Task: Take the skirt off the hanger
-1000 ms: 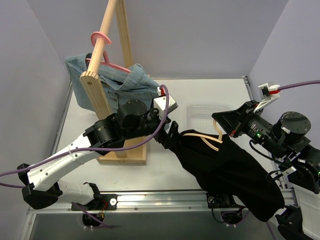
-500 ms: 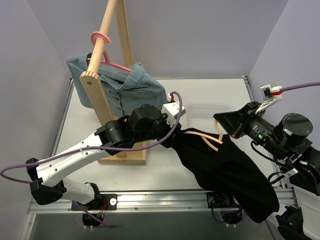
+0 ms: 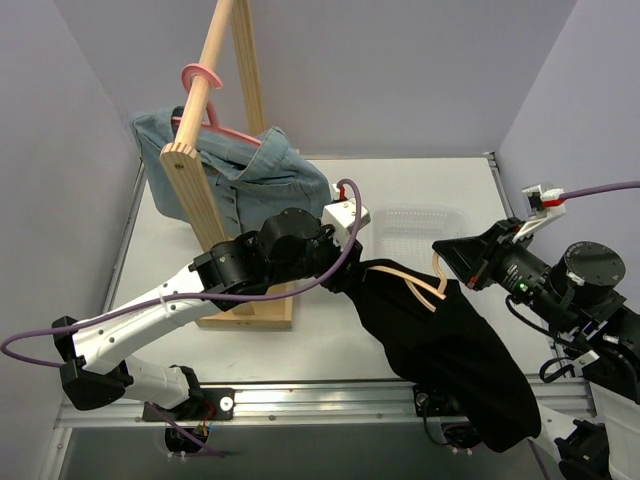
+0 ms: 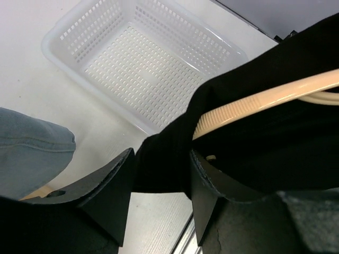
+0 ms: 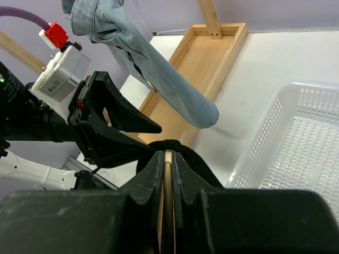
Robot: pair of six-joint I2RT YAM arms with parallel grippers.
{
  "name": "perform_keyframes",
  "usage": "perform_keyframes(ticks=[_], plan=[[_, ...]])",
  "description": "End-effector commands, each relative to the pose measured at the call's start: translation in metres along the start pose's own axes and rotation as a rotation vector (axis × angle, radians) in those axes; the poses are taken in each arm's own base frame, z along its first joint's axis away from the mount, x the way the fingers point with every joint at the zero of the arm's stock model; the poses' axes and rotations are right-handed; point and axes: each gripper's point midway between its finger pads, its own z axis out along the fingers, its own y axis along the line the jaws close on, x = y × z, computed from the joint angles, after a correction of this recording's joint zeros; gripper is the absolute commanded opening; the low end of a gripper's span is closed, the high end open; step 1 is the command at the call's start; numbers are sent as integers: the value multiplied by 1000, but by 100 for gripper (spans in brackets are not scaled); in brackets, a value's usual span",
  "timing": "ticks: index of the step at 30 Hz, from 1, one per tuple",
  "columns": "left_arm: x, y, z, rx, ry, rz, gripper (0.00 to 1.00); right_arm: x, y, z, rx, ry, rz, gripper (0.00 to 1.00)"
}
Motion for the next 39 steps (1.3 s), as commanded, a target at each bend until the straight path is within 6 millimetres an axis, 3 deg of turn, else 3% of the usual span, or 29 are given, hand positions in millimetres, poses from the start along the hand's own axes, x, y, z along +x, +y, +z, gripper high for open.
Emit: perform_keyframes(ticks=[1, 4, 6, 9, 15, 21, 34, 39], plan=[[-23, -3, -4, 1, -88, -27, 53, -12, 13, 0, -63, -55, 11, 0], [-22, 0, 1, -19, -82, -30, 47, -12, 21, -2, -107, -55, 17, 0], [-22, 6, 4, -50, -82, -38, 32, -11, 26, -4, -132, -47, 17, 0], [-20, 14, 9, -91, -72, -50, 3, -9, 27, -7, -141, -38, 17, 0], [-11, 36, 19, -154, -35, -87, 2, -18, 29, -32, -147, -79, 12, 0], [1, 58, 29, -175, 8, -135, 2, -39, 33, -68, -149, -180, 22, 0], [44, 54, 22, -129, 65, -146, 2, -85, 2, -124, 24, -437, 66, 0], [47, 46, 20, -74, 38, -136, 2, -91, -3, -123, 50, -472, 78, 0]])
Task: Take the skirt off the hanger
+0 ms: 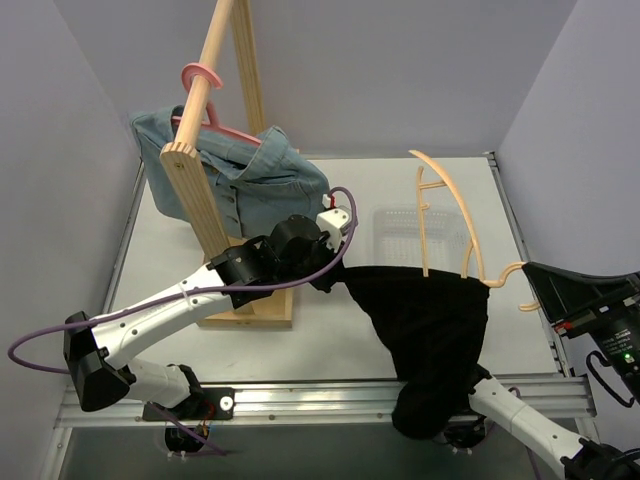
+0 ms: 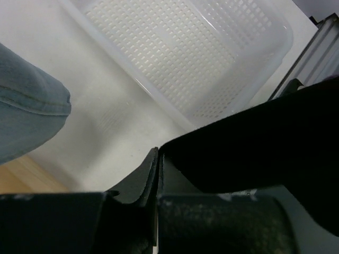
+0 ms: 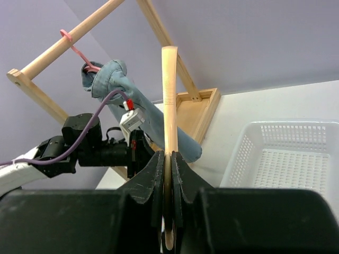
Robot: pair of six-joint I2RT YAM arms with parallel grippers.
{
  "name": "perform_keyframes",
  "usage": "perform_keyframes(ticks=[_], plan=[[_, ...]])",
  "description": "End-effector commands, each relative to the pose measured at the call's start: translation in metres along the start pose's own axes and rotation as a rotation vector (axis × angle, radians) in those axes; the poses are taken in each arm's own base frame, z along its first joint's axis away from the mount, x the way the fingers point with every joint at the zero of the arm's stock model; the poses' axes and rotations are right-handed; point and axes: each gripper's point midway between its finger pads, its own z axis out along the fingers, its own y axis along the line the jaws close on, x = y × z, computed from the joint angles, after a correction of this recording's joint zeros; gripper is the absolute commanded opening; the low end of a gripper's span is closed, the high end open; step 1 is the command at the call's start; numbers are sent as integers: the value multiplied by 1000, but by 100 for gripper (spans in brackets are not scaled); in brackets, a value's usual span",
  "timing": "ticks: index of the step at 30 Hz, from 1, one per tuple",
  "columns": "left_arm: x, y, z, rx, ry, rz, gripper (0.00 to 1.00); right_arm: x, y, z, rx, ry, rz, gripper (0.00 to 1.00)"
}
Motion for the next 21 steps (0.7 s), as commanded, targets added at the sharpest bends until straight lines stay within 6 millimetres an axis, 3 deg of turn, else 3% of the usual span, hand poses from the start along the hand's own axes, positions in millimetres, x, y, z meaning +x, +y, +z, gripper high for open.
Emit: perform_keyframes(ticks=[1, 6, 10, 15, 16, 20, 21], plan=[[-21, -9, -17, 63, -92, 21, 2, -35, 8, 7, -6, -139, 45, 0], [-49, -41, -17, 169, -160, 92, 2, -31, 5, 32, 17, -164, 71, 0], [-74, -75, -14, 314, -190, 135, 2, -43, 28, 60, -70, -214, 85, 0], [-79, -133, -16, 509, -181, 207, 2, -62, 37, 84, -77, -293, 74, 0], [-78, -136, -11, 503, -173, 216, 2, -70, 40, 89, -80, -322, 75, 0], [-98, -143, -15, 476, -207, 235, 2, -90, 24, 97, 50, -378, 38, 0], [-113, -145, -25, 474, -244, 243, 2, -97, 12, 97, 127, -401, 35, 0]])
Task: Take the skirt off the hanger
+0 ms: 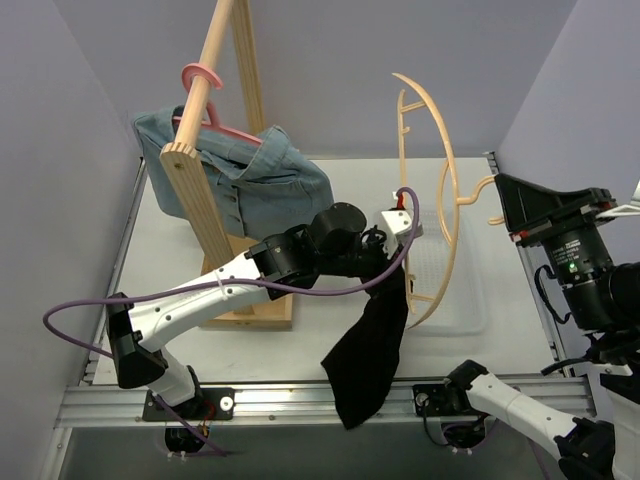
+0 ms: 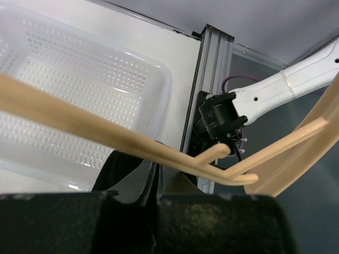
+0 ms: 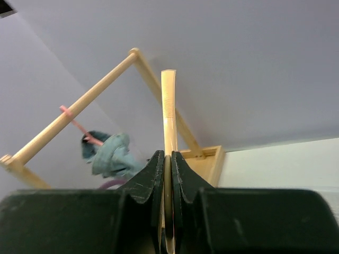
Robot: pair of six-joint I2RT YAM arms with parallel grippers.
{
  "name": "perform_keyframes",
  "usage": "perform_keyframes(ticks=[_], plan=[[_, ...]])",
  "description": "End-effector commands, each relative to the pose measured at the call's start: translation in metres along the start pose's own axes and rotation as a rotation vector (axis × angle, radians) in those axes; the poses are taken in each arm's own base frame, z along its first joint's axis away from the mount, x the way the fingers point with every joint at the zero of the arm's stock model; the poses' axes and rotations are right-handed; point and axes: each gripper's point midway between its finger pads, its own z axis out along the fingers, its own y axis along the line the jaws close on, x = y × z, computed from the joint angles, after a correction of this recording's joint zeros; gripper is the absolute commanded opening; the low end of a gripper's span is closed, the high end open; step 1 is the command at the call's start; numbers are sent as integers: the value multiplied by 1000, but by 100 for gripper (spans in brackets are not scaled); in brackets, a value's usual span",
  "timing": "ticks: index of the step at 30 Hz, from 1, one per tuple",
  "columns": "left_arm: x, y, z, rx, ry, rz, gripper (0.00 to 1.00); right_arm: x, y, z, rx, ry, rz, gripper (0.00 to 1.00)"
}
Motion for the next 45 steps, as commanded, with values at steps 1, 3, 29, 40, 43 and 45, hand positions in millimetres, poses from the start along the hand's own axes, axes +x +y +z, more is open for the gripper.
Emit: perform_keyframes(ticks=[1, 3, 29, 40, 43, 45], plan=[[-74, -14, -28, 3, -188, 93, 2, -55, -12, 7, 137, -186, -23, 0], [-100, -19, -40, -1, -252, 146, 2, -55, -25, 6, 203, -187, -49, 0], [-222, -12, -11, 149, -528, 446, 2, -52, -120, -80, 583, -195, -267, 0], [-142, 80, 75, 169, -301, 261, 2, -59, -108, -81, 525, -181, -257, 0], [-110, 97, 91, 121, -229, 170, 23, -51, -106, -75, 515, -147, -271, 0], [-86, 108, 93, 63, -180, 111, 54, -40, -102, -69, 483, -98, -283, 0]])
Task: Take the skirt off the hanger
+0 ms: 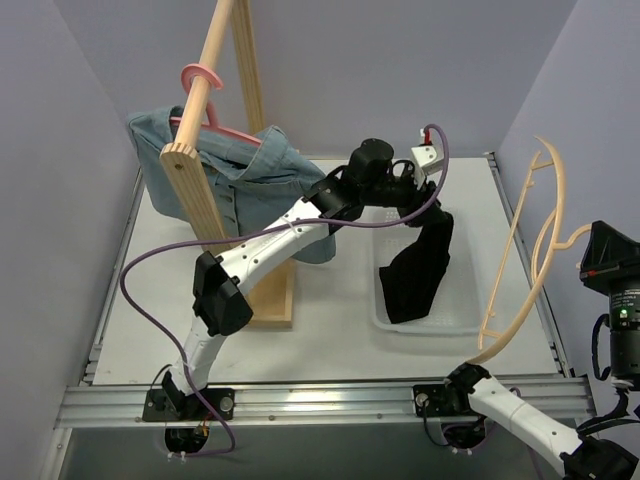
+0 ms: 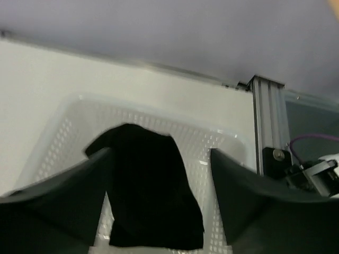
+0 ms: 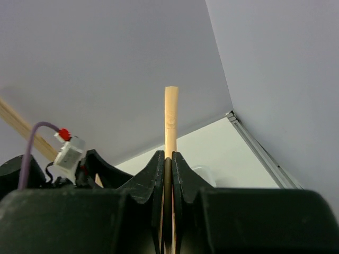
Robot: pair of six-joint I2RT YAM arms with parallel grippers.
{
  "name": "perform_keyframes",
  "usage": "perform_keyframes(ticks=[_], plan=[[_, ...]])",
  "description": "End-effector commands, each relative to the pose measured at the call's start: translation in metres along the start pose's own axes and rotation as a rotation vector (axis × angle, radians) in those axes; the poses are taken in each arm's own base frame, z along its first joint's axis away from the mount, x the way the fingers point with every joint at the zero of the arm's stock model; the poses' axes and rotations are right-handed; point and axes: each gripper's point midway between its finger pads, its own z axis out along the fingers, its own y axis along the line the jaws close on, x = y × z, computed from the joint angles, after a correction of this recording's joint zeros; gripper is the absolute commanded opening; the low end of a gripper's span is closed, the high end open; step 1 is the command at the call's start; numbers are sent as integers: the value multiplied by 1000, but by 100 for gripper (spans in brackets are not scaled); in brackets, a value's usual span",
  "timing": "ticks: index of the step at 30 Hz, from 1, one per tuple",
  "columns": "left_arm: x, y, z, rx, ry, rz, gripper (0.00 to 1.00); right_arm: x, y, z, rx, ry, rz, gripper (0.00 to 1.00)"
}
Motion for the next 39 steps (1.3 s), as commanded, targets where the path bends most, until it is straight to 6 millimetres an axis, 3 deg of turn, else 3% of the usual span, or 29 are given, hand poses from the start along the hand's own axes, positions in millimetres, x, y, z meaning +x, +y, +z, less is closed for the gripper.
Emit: perform_keyframes(ticks=[1, 5, 6, 8, 9, 11, 12, 14, 15, 17, 19, 24, 26, 32, 34, 39], plan=[[6, 3, -9, -108, 2, -66, 97, 13, 25, 9, -66, 60, -26, 0], [11, -11, -29, -199, 11, -3, 94, 40, 44, 7, -161, 178, -59, 0], [-2, -20, -40, -213, -7, 28, 94, 48, 43, 3, -171, 213, -74, 0], [-4, -35, -50, -241, 26, 61, 94, 58, 50, -2, -209, 260, -57, 0], [-20, -46, -63, -250, 0, 73, 94, 64, 49, -6, -218, 290, -64, 0], [-28, -61, -74, -264, -12, 83, 94, 72, 53, -13, -255, 335, -49, 0], [-46, -74, -90, -256, -57, 97, 94, 80, 53, -17, -267, 368, -60, 0], [-51, -90, -101, -235, -81, 106, 94, 91, 57, -24, -308, 416, -62, 0], [-66, -102, -119, -225, -122, 116, 94, 101, 57, -27, -315, 455, -72, 0], [-64, -112, -132, -225, -130, 119, 94, 113, 64, -38, -384, 513, -69, 0], [-80, -128, -160, -210, -183, 159, 94, 128, 71, -49, -451, 578, -75, 0], [-70, -182, -186, 49, -115, 245, 96, 136, 97, -84, -682, 672, -29, 0], [-53, -211, -193, 216, -54, 256, 96, 134, 105, -93, -751, 684, -12, 0], [-22, -236, -202, 327, 33, 230, 95, 123, 136, -117, -966, 709, 49, 0], [-13, -236, -200, 316, 53, 226, 94, 124, 150, -121, -1036, 737, 60, 0], [0, -241, -204, 339, 83, 204, 94, 124, 172, -116, -1114, 744, 56, 0]])
